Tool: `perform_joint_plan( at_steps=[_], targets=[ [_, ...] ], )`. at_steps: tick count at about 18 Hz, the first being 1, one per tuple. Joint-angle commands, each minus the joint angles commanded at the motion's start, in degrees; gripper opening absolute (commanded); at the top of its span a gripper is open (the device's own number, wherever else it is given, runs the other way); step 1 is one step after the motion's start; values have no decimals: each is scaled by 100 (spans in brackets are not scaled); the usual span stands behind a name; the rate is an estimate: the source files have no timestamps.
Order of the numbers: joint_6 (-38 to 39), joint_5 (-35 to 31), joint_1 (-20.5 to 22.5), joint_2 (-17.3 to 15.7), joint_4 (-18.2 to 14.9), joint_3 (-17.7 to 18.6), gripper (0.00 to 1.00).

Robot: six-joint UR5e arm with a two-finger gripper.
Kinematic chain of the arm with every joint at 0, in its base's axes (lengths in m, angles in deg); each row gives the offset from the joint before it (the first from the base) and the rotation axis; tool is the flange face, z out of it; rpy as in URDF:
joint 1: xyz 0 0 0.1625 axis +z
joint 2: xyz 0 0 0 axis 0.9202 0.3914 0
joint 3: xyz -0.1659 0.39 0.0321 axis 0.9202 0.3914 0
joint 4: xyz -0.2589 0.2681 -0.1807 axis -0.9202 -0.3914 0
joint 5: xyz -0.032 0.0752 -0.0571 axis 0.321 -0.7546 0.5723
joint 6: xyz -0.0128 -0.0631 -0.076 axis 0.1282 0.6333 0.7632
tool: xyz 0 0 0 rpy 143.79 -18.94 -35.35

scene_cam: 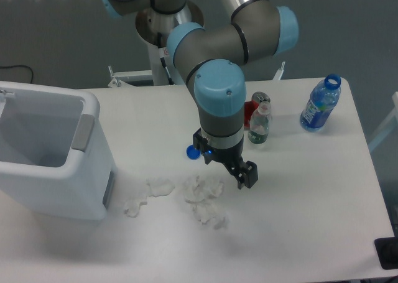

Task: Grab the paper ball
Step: 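Move the open gripper over the crumpled white paper pile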

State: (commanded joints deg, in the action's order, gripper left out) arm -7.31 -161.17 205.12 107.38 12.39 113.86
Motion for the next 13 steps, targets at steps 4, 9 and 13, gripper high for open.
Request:
perform_joint_plan(
  at_steps=[4, 9, 13],
  targets=[
    [27, 35, -35, 18, 0, 26, 100],
    [44, 237, -61, 18, 359, 465, 100],
    [622, 185, -140, -17, 712, 782, 100]
  ],
)
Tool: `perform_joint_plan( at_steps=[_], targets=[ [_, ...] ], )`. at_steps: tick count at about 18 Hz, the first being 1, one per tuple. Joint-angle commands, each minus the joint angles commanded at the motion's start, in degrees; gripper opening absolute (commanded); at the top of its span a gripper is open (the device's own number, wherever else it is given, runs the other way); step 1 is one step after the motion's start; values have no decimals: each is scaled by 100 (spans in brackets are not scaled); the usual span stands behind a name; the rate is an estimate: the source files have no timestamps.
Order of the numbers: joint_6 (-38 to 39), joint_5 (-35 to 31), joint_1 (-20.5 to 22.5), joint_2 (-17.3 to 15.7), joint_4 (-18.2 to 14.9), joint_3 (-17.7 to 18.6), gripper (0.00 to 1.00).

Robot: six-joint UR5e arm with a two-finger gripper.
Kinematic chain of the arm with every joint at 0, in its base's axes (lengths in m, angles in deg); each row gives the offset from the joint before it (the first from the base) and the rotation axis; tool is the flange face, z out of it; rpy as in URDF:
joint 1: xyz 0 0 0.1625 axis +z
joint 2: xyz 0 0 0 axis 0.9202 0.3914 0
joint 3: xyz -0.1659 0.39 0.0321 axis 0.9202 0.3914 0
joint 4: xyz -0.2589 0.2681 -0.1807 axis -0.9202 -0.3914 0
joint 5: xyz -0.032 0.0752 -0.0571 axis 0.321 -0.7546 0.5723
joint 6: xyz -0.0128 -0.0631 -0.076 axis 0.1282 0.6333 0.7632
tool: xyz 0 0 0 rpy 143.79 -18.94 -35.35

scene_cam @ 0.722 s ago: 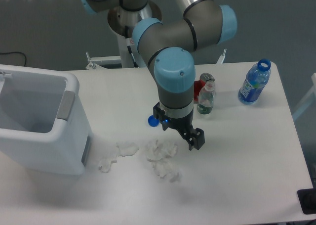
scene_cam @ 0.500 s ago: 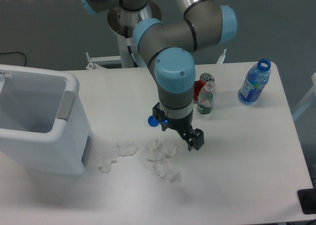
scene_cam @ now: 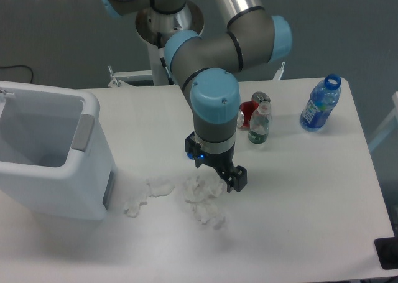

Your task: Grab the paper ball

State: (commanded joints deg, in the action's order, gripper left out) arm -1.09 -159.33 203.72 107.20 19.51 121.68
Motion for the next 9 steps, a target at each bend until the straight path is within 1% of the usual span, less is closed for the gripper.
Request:
perform_joint_plan(
  at_steps=[4, 9],
  targets=[
    [722, 0, -106, 44, -35, 18, 100],
    [793, 157, -194, 53, -35, 141, 100]
  ],
)
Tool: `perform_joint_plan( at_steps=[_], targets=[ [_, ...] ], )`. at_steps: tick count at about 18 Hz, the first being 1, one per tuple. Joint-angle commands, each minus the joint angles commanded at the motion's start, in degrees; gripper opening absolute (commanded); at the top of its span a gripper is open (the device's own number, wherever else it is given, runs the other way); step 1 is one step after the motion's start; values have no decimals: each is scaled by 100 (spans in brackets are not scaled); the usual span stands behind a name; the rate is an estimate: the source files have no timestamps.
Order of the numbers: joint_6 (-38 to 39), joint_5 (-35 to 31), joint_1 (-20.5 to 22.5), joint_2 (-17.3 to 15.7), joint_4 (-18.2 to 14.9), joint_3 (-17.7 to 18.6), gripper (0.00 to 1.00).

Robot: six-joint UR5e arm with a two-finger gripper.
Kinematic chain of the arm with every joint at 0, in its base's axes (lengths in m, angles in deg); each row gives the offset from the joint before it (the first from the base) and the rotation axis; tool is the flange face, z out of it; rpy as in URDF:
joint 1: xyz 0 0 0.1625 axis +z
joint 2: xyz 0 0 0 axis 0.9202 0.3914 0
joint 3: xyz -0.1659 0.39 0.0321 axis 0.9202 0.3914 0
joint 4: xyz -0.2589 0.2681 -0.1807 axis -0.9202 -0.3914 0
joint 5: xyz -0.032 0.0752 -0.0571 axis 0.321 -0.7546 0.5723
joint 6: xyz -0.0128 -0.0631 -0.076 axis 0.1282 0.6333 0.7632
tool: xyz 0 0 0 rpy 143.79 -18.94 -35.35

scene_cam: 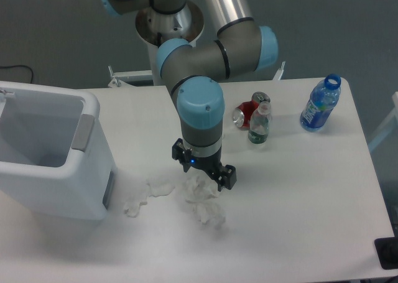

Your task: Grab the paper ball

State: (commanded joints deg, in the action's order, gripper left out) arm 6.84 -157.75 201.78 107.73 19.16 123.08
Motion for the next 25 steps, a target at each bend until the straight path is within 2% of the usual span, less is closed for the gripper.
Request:
perform_joint_plan(
  at_steps=[3, 7, 9, 14, 18, 21, 25],
  targets=[
    [167, 142, -105, 62, 9, 9, 100],
    [54, 19, -106, 36, -9, 395, 100],
    [-122, -148, -10, 35, -9, 457, 99],
    [-1062, -219, 518, 202, 18, 317, 99],
    [-1020, -219, 536, 474, 35, 27, 99],
    [-1002, -236, 501, 650, 79, 44, 93],
    [-1046, -271, 439, 721, 114, 185, 85]
  ],
)
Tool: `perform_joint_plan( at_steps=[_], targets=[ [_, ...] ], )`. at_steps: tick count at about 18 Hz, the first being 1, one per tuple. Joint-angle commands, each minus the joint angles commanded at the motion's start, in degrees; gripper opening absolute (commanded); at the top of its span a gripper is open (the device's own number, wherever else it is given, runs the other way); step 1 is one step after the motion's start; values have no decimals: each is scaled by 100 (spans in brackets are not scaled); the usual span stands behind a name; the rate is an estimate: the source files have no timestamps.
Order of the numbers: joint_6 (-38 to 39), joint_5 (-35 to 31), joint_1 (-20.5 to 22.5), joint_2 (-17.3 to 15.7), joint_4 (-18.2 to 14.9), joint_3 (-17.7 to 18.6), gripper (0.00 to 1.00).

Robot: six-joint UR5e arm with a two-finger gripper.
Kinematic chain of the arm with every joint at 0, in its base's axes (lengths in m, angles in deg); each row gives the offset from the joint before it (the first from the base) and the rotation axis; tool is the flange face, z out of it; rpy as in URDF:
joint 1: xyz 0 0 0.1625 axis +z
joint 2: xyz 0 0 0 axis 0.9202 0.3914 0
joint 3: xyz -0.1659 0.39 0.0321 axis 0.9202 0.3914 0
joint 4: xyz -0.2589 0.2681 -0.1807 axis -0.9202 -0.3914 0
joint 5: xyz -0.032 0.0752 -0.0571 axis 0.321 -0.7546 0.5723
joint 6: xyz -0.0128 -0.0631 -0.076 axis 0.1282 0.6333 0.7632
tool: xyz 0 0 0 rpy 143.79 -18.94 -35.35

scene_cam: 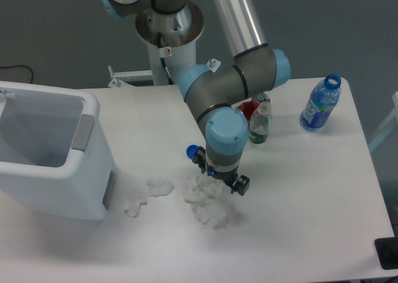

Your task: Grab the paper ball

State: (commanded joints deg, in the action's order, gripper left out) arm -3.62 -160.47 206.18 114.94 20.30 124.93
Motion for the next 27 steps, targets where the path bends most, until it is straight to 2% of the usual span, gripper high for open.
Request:
perform_joint_plan(
  at_steps=[4, 8, 13, 22, 27],
  targets=[
    [-9, 0, -53, 35, 0, 0, 69],
    [-52, 0, -88, 44, 0, 0, 45],
    [-263, 0, -88, 9, -9, 18, 1],
    [-308, 17, -71, -35, -18, -97, 0],
    [-299, 17, -44, -289, -53, -324, 0]
  ],
)
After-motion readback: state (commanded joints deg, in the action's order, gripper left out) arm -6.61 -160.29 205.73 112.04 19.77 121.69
